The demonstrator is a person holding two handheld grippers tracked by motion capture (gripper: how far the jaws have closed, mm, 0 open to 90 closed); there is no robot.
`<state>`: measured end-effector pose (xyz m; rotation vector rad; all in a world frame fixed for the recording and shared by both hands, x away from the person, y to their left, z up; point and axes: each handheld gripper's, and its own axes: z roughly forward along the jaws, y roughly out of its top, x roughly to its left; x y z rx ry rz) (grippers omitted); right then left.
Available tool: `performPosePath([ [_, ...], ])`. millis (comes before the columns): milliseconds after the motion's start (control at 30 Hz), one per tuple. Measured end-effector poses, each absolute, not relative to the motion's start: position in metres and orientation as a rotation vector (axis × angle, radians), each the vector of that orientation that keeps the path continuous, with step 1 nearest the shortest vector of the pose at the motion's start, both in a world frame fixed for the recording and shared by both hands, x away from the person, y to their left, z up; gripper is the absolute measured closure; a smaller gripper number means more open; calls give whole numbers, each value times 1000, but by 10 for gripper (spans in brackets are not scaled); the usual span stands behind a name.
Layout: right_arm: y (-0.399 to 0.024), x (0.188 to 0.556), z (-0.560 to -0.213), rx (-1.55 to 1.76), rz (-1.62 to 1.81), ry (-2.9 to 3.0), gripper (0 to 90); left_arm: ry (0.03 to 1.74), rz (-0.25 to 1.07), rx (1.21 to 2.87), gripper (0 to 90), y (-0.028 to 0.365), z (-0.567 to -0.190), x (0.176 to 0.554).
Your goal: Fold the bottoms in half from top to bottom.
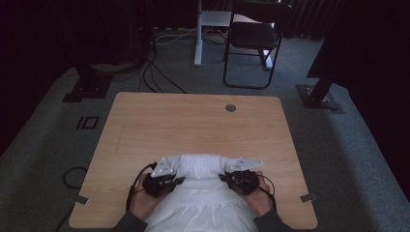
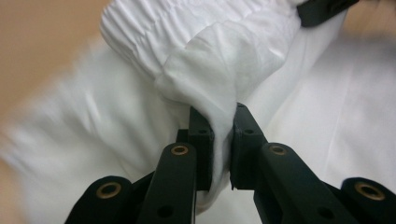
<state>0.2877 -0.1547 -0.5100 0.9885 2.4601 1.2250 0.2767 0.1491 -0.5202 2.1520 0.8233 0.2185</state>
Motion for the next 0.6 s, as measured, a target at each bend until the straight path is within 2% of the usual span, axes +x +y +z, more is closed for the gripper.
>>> performPosePath([
  [100, -153, 286, -533, 1042, 1170, 2534, 823, 877, 149, 2216, 820, 147, -542, 276],
  [200, -149, 286, -549, 1050, 1083, 2570, 816, 889, 103, 2184, 818, 149, -551, 281],
  [600, -151, 313, -551, 1076, 1082, 2551, 814, 868, 183, 2204, 820, 141, -550, 307],
])
